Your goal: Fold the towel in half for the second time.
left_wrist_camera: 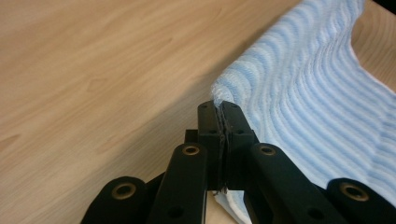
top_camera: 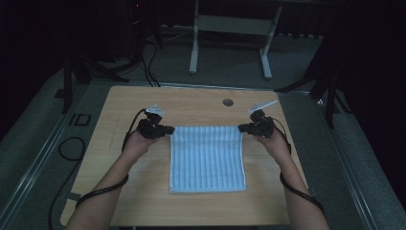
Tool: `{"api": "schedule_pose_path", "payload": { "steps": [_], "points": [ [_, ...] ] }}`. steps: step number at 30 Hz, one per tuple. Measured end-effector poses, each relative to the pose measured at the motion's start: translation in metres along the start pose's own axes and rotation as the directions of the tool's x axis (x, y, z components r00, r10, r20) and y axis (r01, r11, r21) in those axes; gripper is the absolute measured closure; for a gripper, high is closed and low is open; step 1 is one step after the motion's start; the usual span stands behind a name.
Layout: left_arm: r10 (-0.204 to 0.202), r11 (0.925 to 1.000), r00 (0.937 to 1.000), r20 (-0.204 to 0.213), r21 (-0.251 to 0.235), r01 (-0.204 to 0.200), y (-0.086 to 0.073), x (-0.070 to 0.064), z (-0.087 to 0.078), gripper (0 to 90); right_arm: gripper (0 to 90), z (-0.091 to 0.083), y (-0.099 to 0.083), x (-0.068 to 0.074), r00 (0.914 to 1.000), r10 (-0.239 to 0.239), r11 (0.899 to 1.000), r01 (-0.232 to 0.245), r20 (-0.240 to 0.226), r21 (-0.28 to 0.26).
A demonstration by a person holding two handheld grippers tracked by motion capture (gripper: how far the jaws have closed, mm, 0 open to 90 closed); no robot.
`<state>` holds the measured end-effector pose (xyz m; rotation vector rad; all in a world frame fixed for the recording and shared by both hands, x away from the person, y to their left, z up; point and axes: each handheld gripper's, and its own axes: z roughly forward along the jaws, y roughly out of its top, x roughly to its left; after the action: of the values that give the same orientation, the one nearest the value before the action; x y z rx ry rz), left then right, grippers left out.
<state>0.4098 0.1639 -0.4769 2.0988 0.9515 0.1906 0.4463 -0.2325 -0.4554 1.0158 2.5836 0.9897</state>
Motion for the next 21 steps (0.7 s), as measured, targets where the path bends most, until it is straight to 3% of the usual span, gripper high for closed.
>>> {"api": "schedule_pose_path", "payload": {
  "steps": [7,12,16,21],
  "points": [
    [0.046,0.9986,0.9984,0.033,-0.028,-0.046,-0.02,-0.034,-0.027,87.7,87.4,-0.03,-0.023,0.026,0.9989,-0.044,0.997,0.042,-0.02,-0.063],
    [0.089,0.9958,0.9957,0.025,-0.023,-0.088,-0.036,-0.056,-0.037,87.6,87.3,-0.043,-0.044,0.046,0.9976,-0.061,0.995,0.058,-0.031,-0.08],
    [0.101,0.9948,0.994,0.042,-0.021,-0.1,-0.05,-0.072,-0.041,87.6,87.3,-0.048,-0.059,0.062,0.9954,-0.091,0.994,0.089,-0.03,-0.068],
    [0.093,0.9956,0.9939,0.059,-0.02,-0.092,-0.068,-0.085,-0.046,87.5,87.3,-0.056,-0.078,0.074,0.996,-0.072,0.994,0.068,-0.052,-0.083]
  ]
}}
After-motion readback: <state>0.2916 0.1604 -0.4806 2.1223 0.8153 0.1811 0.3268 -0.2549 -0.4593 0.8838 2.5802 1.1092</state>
